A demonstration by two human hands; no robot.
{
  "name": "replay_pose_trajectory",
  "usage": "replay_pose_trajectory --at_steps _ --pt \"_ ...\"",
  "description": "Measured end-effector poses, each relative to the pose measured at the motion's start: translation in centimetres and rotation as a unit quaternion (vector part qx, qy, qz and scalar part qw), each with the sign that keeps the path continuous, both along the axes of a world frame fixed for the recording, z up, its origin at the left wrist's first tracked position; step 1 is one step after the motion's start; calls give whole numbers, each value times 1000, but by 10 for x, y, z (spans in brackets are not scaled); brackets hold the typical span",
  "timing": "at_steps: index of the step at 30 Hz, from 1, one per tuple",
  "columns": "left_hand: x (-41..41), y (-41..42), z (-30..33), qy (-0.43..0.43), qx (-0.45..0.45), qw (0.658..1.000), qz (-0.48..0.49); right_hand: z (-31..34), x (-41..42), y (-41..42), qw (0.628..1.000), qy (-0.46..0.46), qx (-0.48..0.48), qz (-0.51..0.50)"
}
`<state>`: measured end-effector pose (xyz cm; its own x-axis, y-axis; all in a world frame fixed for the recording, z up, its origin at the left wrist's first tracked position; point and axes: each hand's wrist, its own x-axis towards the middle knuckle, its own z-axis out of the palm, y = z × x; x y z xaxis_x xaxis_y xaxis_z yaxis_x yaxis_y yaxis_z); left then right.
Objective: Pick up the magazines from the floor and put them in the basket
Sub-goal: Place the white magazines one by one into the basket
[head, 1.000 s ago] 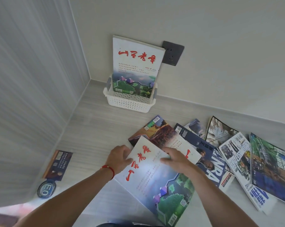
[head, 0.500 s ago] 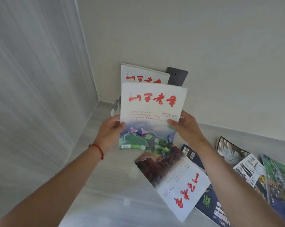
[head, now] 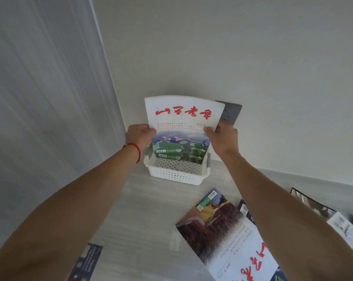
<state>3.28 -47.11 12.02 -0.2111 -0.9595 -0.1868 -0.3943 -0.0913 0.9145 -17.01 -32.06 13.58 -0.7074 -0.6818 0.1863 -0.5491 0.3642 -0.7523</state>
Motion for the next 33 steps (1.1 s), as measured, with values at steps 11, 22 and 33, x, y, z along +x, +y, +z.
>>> replay_pose_trajectory --at_steps 11,22,33 --pt "-25 -19 -45 82 159 981 71 -45 -14 -3 990 52 134 -4" --pt "-39 -13 -45 13 96 995 -2 -43 -14 -5 991 -104 88 3" --pt "-38 -14 -42 101 108 978 -146 -49 -11 -3 979 -203 12 9"
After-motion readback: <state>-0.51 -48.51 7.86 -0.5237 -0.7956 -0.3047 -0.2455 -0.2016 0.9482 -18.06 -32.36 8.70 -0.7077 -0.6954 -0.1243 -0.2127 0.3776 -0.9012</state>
